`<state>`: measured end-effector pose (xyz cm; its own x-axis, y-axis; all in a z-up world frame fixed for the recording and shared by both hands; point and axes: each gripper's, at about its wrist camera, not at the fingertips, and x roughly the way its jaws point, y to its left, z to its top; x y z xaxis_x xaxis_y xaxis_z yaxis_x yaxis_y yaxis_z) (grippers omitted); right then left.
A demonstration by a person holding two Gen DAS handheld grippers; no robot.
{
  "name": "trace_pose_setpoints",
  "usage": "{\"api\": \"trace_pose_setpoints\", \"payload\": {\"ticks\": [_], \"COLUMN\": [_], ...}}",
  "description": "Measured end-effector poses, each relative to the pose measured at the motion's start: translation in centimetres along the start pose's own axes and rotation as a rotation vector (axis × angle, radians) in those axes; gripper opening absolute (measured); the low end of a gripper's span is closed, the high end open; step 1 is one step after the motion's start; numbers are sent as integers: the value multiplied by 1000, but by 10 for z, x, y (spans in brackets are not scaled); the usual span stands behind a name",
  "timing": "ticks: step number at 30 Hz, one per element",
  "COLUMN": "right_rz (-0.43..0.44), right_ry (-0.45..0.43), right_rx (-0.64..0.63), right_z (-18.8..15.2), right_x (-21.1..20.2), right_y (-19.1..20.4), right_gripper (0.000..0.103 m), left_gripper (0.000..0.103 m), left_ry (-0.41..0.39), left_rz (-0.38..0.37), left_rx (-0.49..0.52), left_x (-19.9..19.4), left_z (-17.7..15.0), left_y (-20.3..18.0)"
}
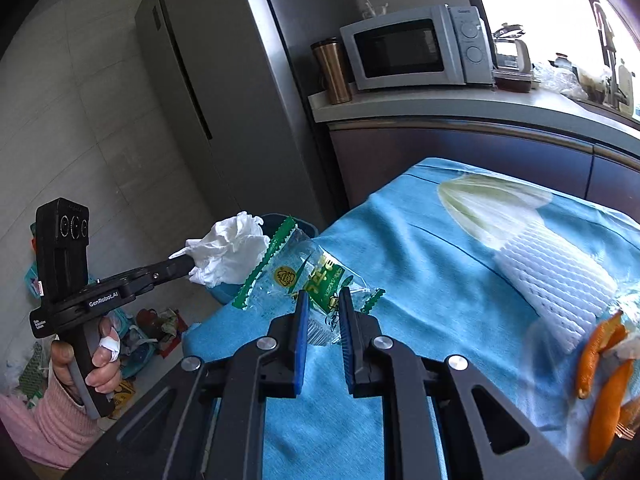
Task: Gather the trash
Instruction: 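Carry tissue and green wrapper over the teal bin and lower them inside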
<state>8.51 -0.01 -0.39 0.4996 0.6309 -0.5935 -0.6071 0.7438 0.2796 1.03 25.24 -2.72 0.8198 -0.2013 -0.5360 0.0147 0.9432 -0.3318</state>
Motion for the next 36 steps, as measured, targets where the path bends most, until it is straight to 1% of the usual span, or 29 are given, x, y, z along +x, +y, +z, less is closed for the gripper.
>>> {"api": "trace_pose_setpoints", "payload": {"ticks": [7,17,25,36], "right_rz": [48,94,122,131], "right_ry": [25,56,68,81], "right_rx": [-52,-105,-109,-95], "right_z": [11,27,33,36], "right_x": [25,57,71,84], "right_y": [21,42,49,48], "right_gripper": [14,14,14,14], "left_gripper": [5,5,5,5], "left_ry": [-34,-36,-38,-36], "left_rz": [74,135,147,153], "left_rx": [-28,-82,-100,-116], "left_x": [-12,-12,-15,-11], "left_z": [11,12,11,12], "left_y": [30,59,67,69]}}
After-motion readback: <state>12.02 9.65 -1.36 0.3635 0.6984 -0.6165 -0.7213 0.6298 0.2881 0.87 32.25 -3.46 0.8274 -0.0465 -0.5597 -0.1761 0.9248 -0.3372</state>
